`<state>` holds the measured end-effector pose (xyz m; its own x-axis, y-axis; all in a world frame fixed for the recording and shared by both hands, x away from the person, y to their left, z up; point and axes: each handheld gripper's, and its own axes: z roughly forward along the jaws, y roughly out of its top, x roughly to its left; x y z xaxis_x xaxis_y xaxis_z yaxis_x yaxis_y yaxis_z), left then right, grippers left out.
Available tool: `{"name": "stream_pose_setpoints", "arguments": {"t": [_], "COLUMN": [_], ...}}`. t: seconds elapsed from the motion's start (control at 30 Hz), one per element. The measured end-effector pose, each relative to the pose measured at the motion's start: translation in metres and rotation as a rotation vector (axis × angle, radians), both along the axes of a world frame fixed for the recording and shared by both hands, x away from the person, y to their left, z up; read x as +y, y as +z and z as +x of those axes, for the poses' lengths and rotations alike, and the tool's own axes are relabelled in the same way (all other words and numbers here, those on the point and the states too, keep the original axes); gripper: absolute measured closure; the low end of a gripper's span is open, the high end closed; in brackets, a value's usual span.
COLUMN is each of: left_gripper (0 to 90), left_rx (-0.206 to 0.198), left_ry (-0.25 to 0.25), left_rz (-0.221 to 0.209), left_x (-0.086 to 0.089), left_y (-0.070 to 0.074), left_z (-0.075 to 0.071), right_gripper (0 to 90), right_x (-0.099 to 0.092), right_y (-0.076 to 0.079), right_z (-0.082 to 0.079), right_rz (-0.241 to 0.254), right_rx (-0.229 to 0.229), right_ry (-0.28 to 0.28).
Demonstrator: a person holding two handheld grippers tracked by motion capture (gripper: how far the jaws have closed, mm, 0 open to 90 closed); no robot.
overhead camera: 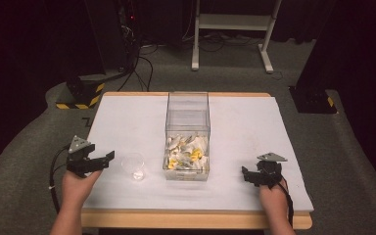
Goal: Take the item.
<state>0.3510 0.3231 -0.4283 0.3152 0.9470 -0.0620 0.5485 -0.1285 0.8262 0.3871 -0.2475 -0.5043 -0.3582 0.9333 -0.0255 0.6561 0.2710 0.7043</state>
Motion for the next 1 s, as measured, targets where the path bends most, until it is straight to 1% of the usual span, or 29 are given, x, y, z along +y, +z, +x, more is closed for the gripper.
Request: {"name": "stream_pose_setpoints", "arguments": {"t": [0.13, 0.23, 0.27, 0.3, 0.37, 0.4, 0.43, 0.47, 0.53, 0.63, 0.8, 0.83, 0.87, 1.0], "left_gripper": [17.0, 17.2, 17.2, 17.2, 17.2, 17.2, 17.3, 17.2, 17.2, 17.2, 17.2, 17.2, 17.2, 17.2], "left_rx": [-0.014, -0.025, -0.028, -0.032, -0.036, -0.039, -0.041, -0.041, -0.042, -0.044, -0.039, -0.04, -0.04, -0.039], "left_ry": [-0.009, -0.029, -0.035, -0.049, -0.058, -0.07, -0.081, -0.081, -0.102, -0.113, -0.146, -0.16, -0.16, -0.182], "left_rz": [-0.01, -0.01, -0.006, -0.011, -0.009, -0.009, -0.003, -0.003, -0.006, 0.001, 0.007, 0.004, 0.004, 0.004], "left_x": [-0.005, -0.012, -0.014, -0.021, -0.024, -0.031, -0.034, -0.034, -0.043, -0.049, -0.062, -0.067, -0.067, -0.077], "left_y": [0.007, 0.013, 0.015, 0.019, 0.021, 0.024, 0.025, 0.025, 0.027, 0.028, 0.028, 0.029, 0.029, 0.029], "left_z": [-0.002, -0.003, -0.003, -0.003, -0.002, -0.002, -0.002, -0.002, -0.001, 0.0, 0.002, 0.004, 0.004, 0.006], "right_gripper": [11.8, 11.9, 11.9, 11.9, 11.9, 11.9, 11.9, 11.9, 11.9, 11.9, 11.9, 11.9, 11.9, 11.9], "right_x": [0.0, 0.0, 0.0, 0.0, 0.0, 0.0, 0.0, 0.0, 0.0, 0.0, 0.0, 0.0, 0.0, 0.0], "right_y": [0.0, 0.0, 0.0, 0.0, 0.0, 0.0, 0.0, 0.0, 0.0, 0.0, 0.0, 0.0, 0.0, 0.0], "right_z": [0.0, 0.0, 0.0, 0.0, 0.0, 0.0, 0.0, 0.0, 0.0, 0.0, 0.0, 0.0, 0.0, 0.0], "right_rz": [0.002, 0.004, 0.004, 0.002, 0.002, 0.002, 0.002, 0.002, 0.002, 0.002, 0.002, 0.003, 0.003, 0.002], "right_rx": [0.0, 0.001, 0.001, 0.0, 0.0, 0.0, 0.0, 0.0, 0.0, -0.001, 0.0, 0.0, 0.0, 0.0], "right_ry": [0.001, -0.001, -0.001, 0.0, 0.001, 0.001, 0.001, 0.001, 0.001, 0.001, 0.0, -0.001, -0.001, 0.001]}}
